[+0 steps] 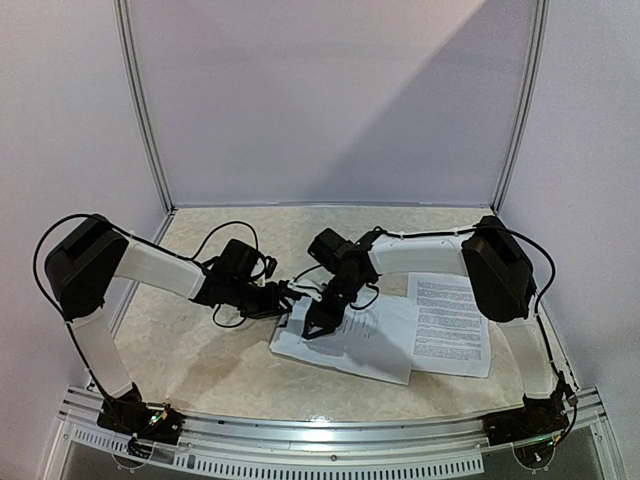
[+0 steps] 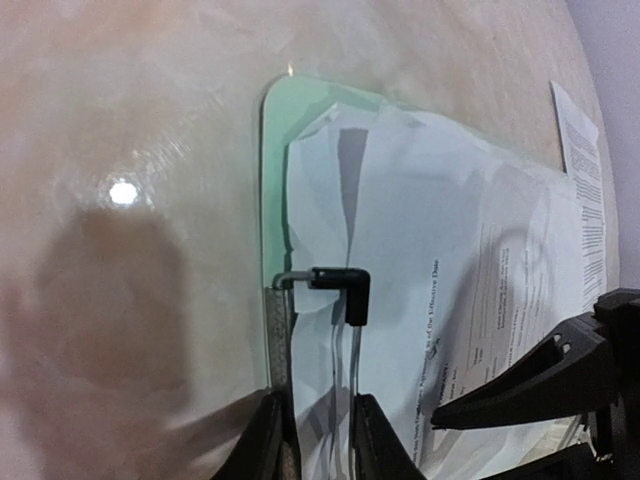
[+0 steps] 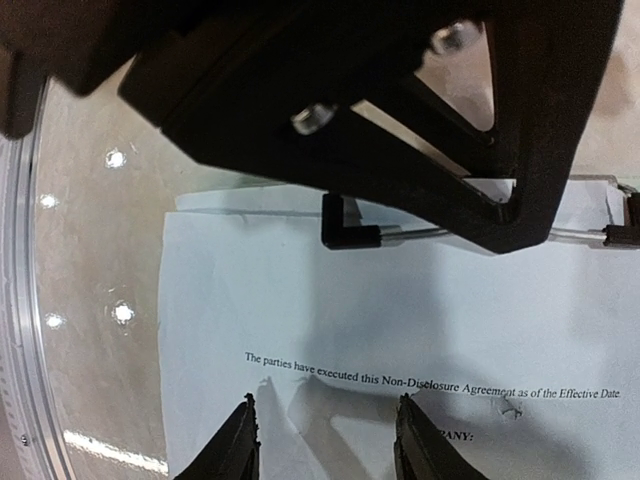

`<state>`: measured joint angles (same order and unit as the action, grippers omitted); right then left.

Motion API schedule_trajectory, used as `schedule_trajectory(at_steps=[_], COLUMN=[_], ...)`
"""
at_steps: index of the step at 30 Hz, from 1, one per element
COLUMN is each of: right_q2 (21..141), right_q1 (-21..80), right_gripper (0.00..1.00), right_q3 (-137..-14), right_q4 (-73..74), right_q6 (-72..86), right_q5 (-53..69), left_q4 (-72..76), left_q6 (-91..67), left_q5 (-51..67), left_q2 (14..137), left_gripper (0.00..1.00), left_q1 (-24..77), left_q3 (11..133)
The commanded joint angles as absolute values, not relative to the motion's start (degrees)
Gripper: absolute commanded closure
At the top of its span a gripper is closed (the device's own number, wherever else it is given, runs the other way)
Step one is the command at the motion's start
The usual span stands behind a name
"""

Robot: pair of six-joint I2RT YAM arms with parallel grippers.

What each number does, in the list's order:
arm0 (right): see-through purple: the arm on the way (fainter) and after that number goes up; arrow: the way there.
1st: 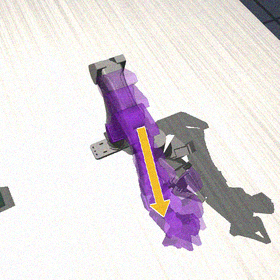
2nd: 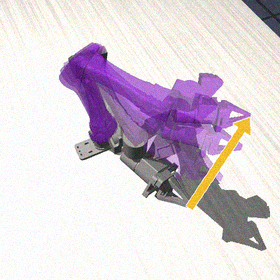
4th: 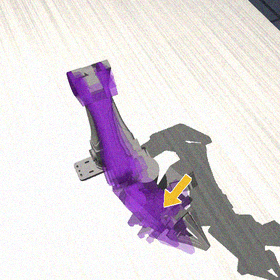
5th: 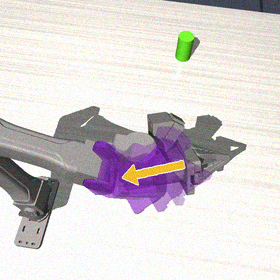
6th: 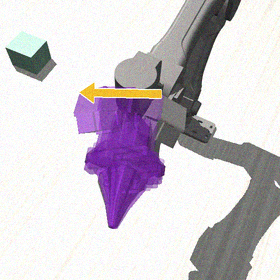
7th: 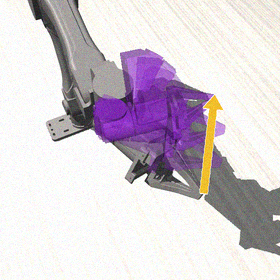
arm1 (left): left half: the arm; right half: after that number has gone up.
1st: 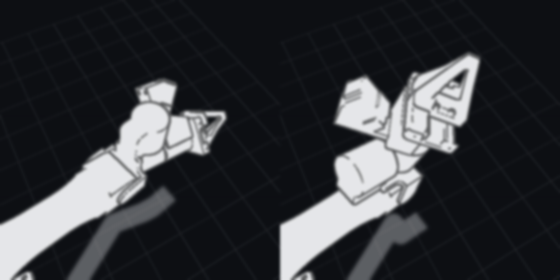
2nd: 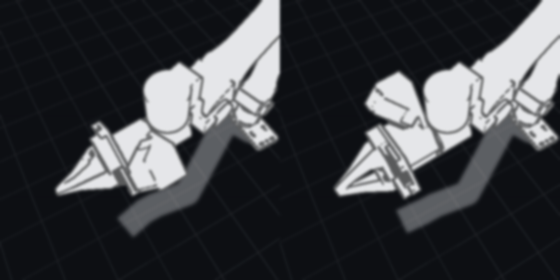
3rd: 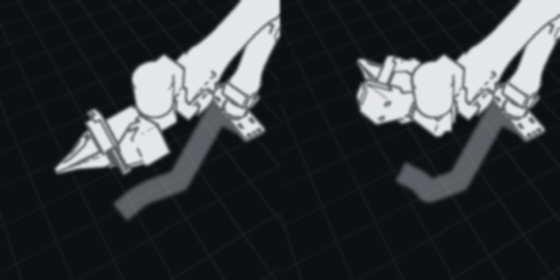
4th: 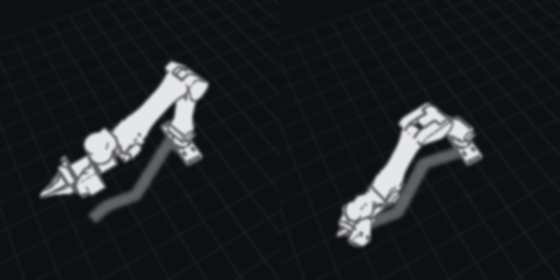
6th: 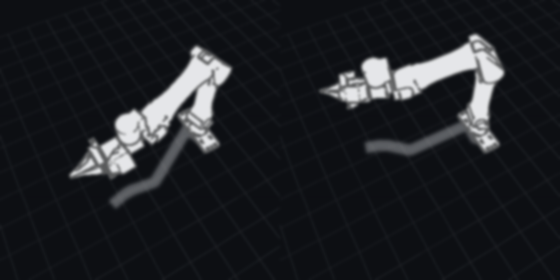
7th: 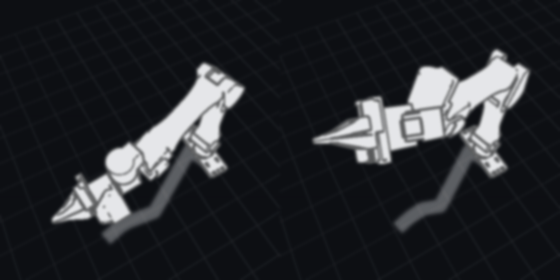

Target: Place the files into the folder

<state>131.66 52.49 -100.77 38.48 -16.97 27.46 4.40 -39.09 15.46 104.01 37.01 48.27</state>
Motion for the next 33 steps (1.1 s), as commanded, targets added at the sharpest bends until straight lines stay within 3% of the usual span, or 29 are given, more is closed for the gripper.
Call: schedule_trajectory(at_steps=[1,18,24,33], right_q2=[134.59,138.09,129.61,125.89], right_q1=[54.01,53.94,52.71,52.5], right_gripper=[0.54,0.54,0.52,0.48], right_q3=[-99.82,-105.11,-101.62,-102.01], right_q4=[36.31,41.13,36.12,38.32], right_q6=[-19.74,-16.63,-19.12,-20.28], right_q5=[23.15,28.52,25.72,23.92], left_q4=[-1.43,-1.39,-1.49,-1.93], left_q6=[-38.01,-37.99,-38.04,-38.14], left_q5=[15.55,14.67,14.52,14.27], left_q2=[107.11,106.35,107.34,107.56], left_gripper=[1.0,1.0,1.0,1.0], left_q1=[39.99,39.99,40.01,39.99], left_q3=[45.93,45.4,45.11,45.62])
